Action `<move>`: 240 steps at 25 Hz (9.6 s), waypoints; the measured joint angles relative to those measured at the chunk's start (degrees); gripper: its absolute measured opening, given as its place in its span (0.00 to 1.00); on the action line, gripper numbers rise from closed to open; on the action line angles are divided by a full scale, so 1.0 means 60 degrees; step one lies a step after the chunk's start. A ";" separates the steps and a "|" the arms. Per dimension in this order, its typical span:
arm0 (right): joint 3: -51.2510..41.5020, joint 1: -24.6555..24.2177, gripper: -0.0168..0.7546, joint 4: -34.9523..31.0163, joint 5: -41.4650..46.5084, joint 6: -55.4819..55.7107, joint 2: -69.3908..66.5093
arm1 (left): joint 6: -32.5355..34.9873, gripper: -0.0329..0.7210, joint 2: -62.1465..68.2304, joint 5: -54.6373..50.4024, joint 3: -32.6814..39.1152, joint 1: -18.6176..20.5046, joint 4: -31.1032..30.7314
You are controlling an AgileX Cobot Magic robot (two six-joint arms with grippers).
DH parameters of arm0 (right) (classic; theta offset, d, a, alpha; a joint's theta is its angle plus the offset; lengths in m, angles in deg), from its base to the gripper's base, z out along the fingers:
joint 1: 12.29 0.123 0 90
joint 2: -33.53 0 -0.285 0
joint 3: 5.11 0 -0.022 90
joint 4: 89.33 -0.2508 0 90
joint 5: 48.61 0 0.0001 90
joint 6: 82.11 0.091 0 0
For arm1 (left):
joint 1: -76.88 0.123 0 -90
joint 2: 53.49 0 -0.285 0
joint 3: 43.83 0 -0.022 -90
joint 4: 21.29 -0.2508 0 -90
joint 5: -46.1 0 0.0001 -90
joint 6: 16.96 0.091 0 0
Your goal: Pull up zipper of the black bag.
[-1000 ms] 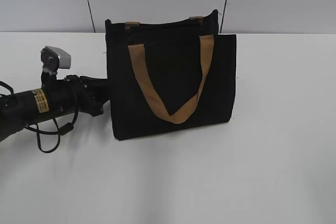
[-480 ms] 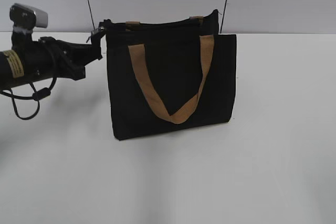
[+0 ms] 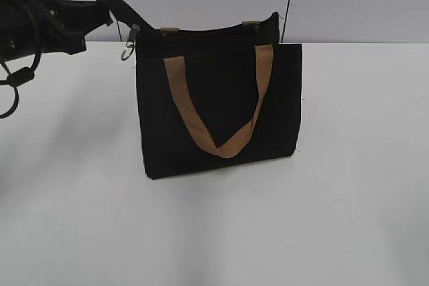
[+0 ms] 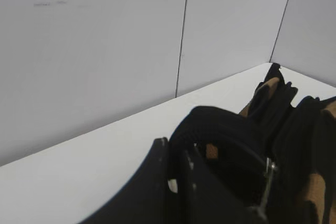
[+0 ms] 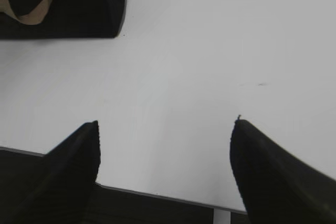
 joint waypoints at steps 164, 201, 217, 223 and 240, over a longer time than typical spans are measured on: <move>0.9011 0.1310 0.00 -0.9204 -0.2354 -0.6783 -1.7876 | -0.3516 0.05 -0.0068 -0.5992 -0.0656 -0.0661 -0.0661; 0.6692 0.1657 0.78 -0.3605 -0.0644 -0.4203 -1.3218 | 0.0763 0.74 -0.4939 -1.4033 -0.0646 -0.3418 0.5925; 0.2312 0.1657 0.78 -0.3479 -0.0431 -0.2953 -0.5555 | 0.3985 0.72 -1.0984 -1.8158 -0.0147 -0.3428 0.7741; 0.1736 0.1657 0.78 -0.1921 0.0543 -0.1251 -0.3136 | 0.4357 0.72 -1.3198 -1.8667 0.0875 -0.3428 0.8252; 0.0049 0.1657 0.78 0.0555 0.0225 0.0299 0.0002 | 0.4992 0.70 -1.5281 -1.8224 0.2027 -0.3428 0.8141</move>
